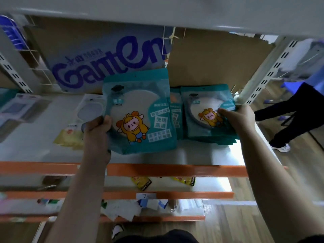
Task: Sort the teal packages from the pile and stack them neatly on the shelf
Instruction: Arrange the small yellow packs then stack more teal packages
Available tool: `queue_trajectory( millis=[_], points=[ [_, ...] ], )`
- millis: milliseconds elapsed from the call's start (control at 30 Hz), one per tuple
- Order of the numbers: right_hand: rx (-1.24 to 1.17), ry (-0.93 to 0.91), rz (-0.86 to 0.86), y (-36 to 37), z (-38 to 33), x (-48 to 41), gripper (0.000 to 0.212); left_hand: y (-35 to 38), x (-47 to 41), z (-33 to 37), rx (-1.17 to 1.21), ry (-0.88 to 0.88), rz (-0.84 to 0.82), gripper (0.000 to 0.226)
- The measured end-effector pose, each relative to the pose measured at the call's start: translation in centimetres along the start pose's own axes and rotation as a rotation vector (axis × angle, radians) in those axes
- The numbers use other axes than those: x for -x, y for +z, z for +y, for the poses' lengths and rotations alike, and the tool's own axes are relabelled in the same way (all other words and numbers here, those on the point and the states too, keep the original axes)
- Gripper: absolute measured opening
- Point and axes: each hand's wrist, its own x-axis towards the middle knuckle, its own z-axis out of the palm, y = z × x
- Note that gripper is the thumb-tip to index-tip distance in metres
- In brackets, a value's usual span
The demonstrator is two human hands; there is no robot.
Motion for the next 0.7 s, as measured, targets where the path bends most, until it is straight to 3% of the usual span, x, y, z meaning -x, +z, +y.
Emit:
queue_trajectory(
  millis=[100,200,300,433,700],
  points=[
    [0.188,-0.045,0.080,0.4,0.4,0.2,0.054,0.5,0.6,0.0,0.009,-0.012,-0.027,0.030],
    [0.216,-0.077,0.093,0.4,1.6,0.4,0.059,1.5,1.0,0.0,0.005,-0.006,-0.069,0.023],
    [0.091,-0.176,0.094,0.0,3.7,1.2,0.046,3.4,1.5,-0.1,0.005,-0.040,-0.119,0.021],
    [-0.031,-0.232,0.245,-0.5,7.5,4.6,0.032,7.5,2.0,-0.4,-0.008,-0.123,-0.225,0.015],
    [0.213,-0.263,0.193,0.1,10.1,6.4,0.016,16.0,1.5,-2.7,-0.162,-0.187,-0.297,0.021]
  ],
)
